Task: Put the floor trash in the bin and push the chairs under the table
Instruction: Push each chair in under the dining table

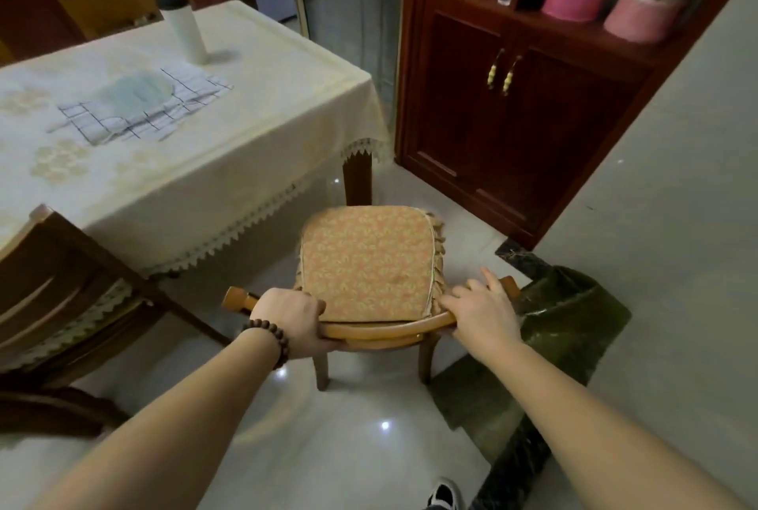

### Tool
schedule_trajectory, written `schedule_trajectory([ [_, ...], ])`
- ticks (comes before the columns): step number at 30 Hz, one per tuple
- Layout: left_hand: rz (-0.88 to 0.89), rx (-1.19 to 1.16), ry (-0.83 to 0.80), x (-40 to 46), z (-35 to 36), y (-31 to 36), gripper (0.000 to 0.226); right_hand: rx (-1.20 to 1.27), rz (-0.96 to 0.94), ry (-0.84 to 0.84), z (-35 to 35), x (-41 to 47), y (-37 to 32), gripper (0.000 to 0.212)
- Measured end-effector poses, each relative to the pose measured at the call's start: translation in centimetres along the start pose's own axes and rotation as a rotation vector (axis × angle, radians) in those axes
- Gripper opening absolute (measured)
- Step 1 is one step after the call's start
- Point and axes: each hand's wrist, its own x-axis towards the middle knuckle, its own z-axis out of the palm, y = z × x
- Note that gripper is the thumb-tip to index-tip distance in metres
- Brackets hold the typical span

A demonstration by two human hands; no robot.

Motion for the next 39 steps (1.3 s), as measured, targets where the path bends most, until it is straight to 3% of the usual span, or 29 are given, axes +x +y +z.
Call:
schedule_trajectory([
  [7, -0.068, -0.002, 0.019, -0.4, -0.1, 0.6, 0.066, 0.067, -0.044, 0.014, 0.6, 1.1, 1.1, 0.033],
  [16, -0.261, -0.071, 0.02, 0.8, -0.5, 1.9, 0.064, 0.046, -0.248, 0.035, -0.6, 8.2, 4.5, 0.012],
  [29, -0.476, -0.196, 0.124, 5.5, -0.6, -2.4, 0.066, -0.114, -0.545, 0.131, -4.7, 22.3, 4.6, 0.026],
  [39, -0.522, -0.221, 0.121, 14.3, -2.4, -11.7, 0.063, -0.203, -0.568, 0.078, -6.4, 36.3, 3.2, 0.034],
])
